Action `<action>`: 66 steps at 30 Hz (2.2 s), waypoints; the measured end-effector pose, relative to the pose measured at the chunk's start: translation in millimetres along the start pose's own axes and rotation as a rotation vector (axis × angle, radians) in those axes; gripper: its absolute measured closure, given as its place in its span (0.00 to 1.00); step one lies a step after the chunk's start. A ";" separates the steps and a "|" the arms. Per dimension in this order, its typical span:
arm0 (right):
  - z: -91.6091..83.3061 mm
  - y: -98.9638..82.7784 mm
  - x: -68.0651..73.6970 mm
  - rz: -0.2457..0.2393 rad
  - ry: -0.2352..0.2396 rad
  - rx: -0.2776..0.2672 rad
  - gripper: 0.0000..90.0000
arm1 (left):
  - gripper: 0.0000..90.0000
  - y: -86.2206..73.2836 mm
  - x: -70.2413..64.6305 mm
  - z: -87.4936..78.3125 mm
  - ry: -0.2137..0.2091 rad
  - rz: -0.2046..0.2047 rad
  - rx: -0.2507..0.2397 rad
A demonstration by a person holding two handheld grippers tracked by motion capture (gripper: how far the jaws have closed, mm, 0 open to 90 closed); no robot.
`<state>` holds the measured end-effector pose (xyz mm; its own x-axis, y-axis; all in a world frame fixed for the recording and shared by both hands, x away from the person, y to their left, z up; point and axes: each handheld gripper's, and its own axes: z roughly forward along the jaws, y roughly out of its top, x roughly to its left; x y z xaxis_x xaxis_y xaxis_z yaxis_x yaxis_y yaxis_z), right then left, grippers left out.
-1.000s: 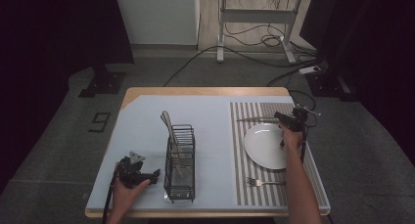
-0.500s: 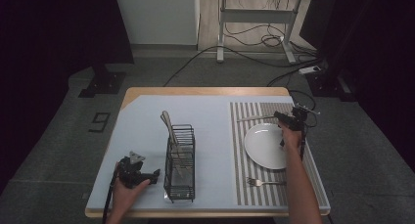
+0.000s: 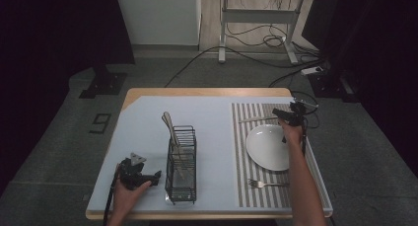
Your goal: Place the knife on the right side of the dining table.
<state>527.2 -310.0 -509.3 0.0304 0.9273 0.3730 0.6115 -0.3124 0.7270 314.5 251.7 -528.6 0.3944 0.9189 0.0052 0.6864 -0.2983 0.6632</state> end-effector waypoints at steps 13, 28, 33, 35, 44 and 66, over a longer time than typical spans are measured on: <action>35.0 2.1 11.8 -0.097 -0.028 0.058 0.45 | 0.00 0.1 0.2 0.1 -0.002 -0.001 0.000; 33.1 1.6 11.1 -0.075 -0.034 0.063 0.46 | 0.00 0.0 0.1 0.0 -0.001 -0.001 0.000; 32.5 1.4 10.7 -0.074 -0.034 0.063 0.46 | 0.00 0.0 0.2 0.0 -0.001 0.000 0.001; 31.9 1.7 10.3 -0.068 -0.030 0.069 0.46 | 0.00 0.0 0.2 0.0 -0.001 0.000 0.001; 30.5 1.9 8.4 -0.060 -0.014 0.067 0.45 | 0.00 0.1 0.2 0.1 -0.001 -0.001 0.000; -2.5 -6.9 22.8 -0.131 0.065 0.045 0.38 | 0.00 0.1 0.1 0.0 -0.001 0.000 0.001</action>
<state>521.7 -287.3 -504.4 -0.1021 0.9440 0.3139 0.6416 -0.1787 0.7460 314.6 251.8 -528.6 0.3946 0.9188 0.0042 0.6871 -0.2981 0.6626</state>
